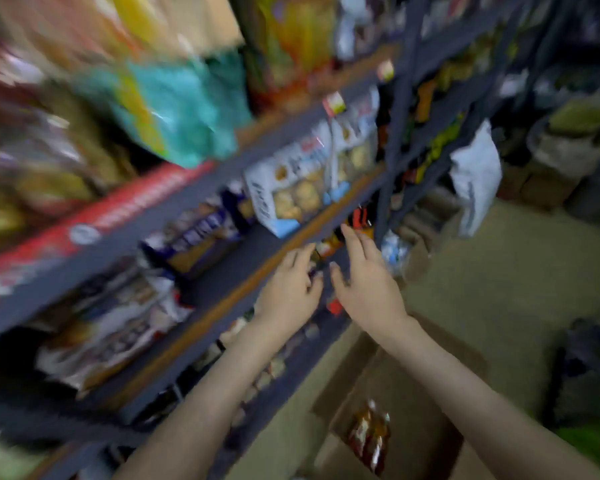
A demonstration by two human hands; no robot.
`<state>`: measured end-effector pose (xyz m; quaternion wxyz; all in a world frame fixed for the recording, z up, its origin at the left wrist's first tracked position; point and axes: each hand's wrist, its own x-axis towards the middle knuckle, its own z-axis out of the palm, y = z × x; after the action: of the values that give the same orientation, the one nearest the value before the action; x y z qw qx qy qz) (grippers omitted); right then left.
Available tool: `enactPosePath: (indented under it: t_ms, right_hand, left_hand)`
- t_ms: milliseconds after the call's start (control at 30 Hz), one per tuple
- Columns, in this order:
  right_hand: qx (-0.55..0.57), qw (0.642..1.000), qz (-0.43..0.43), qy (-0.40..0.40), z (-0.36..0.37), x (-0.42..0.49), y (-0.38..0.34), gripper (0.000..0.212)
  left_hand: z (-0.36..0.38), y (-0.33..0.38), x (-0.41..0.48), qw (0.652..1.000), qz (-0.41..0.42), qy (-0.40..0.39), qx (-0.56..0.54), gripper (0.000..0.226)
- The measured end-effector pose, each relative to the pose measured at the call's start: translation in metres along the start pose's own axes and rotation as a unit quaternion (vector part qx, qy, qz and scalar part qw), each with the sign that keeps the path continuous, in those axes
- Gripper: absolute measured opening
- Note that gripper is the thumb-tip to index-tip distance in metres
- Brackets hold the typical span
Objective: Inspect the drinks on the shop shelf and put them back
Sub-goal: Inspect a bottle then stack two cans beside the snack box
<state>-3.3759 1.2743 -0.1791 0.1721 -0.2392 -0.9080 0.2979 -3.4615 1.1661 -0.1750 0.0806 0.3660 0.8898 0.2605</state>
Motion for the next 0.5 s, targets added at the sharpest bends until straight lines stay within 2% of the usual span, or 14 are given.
enactPosePath:
  t_ms: [33, 133, 167, 233, 300, 367, 433, 500]
  right_hand:
    - [-0.016, 0.994, -0.106, 0.022, -0.027, 0.012, -0.077, 0.061]
    - [0.021, 0.986, -0.158, 0.058, -0.063, 0.015, -0.134, 0.059]
    - [0.052, 0.974, -0.208, 0.07, -0.07, 0.017, -0.159, 0.059]
    - [0.093, 0.95, -0.283, 0.092, -0.084, 0.018, -0.218, 0.058]
    - [0.119, 0.924, -0.348, 0.1, -0.098, 0.018, -0.281, 0.059]
    - [0.141, 0.892, -0.413, 0.122, -0.107, 0.018, -0.342, 0.066]
    - [0.158, 0.862, -0.462, 0.136, -0.11, 0.017, -0.394, 0.068]
    - [0.168, 0.846, -0.488, 0.137, -0.109, 0.016, -0.442, 0.071]
  left_hand:
    - [-0.085, 0.0, -0.021, 0.994, 0.028, 0.098, 0.038, 0.053]
    - [-0.156, 0.018, -0.043, 0.972, 0.08, 0.204, 0.081, 0.049]
    - [-0.189, 0.019, -0.058, 0.958, 0.093, 0.257, 0.088, 0.047]
    - [-0.26, 0.015, -0.09, 0.904, 0.118, 0.386, 0.142, 0.046]
    - [-0.329, 0.009, -0.119, 0.833, 0.127, 0.493, 0.218, 0.046]
    - [-0.391, -0.001, -0.146, 0.752, 0.095, 0.579, 0.302, 0.045]
    - [-0.435, -0.015, -0.169, 0.687, 0.038, 0.622, 0.374, 0.048]
    - [-0.466, -0.031, -0.184, 0.649, -0.023, 0.627, 0.431, 0.057]
